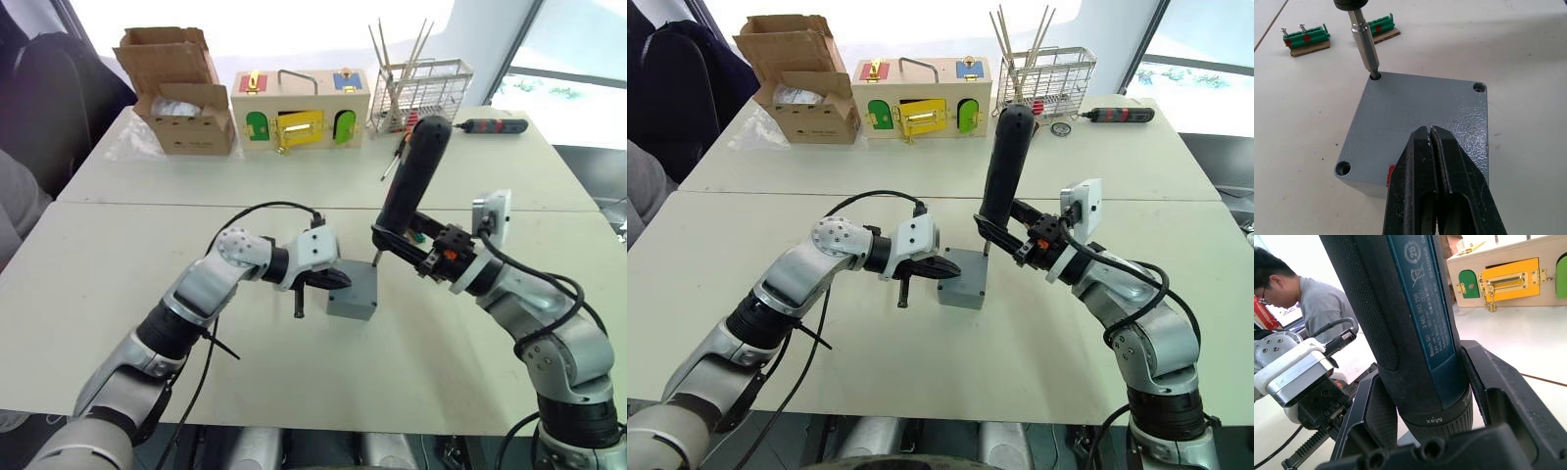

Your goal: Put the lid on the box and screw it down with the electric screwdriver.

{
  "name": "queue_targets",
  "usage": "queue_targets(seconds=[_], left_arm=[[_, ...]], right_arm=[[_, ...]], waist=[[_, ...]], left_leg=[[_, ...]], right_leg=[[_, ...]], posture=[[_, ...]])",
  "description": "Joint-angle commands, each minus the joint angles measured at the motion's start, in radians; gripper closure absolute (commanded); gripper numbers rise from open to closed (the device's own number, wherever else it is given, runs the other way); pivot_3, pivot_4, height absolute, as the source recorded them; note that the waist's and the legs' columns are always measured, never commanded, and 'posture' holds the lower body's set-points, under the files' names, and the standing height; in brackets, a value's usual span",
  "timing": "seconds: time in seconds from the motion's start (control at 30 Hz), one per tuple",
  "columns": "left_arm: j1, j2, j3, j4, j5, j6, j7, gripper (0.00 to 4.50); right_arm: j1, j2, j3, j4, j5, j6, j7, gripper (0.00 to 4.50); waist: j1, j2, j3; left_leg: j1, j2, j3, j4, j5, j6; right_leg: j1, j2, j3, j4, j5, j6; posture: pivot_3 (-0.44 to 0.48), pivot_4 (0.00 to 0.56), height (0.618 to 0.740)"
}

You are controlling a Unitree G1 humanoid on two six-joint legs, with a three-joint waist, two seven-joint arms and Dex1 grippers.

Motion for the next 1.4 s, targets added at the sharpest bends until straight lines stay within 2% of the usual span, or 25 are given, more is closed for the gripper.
queue_targets(seconds=[0.03,0.3,0.43,1.4], left_arm=[[0.023,0.015,-0.022,-0.007,0.031,0.008,0.004,4.5],[0.028,0.009,-0.02,-0.019,0.033,0.015,0.011,4.5],[0.033,0.014,-0.02,-0.025,0.035,0.023,0.012,4.5],[0.032,0.011,-0.013,-0.015,0.04,0.026,0.016,4.5]], right_arm=[[0.03,-0.015,0.071,0.018,0.011,0.052,0.045,2.73],[0.033,-0.016,0.094,0.045,-0.021,0.037,0.058,2.73],[0.031,-0.021,0.099,0.06,-0.036,0.034,0.066,2.73],[0.067,-0.002,0.097,0.103,-0.077,-0.009,0.06,2.73]], waist=[[0.0,0.0,0.0],[0.0,0.0,-0.001],[0.001,-0.001,-0.001],[0.004,-0.005,-0.009]], left_leg=[[0.0,0.0,0.0,0.0,0.0,0.0],[0.001,0.0,0.0,-0.001,-0.001,0.002],[0.012,0.001,0.0,-0.004,-0.005,0.008],[0.012,0.001,-0.001,-0.005,-0.005,0.008]], right_leg=[[0.0,0.0,0.0,0.0,0.0,0.0],[0.002,0.0,0.0,-0.002,0.0,0.0],[0.015,0.001,0.0,-0.01,0.0,0.0],[0.015,0.001,0.0,-0.012,0.0,0.0]], posture=[[0.0,0.15,0.73],[0.0,0.15,0.73],[0.0,0.15,0.73],[0.0,0.15,0.73]])
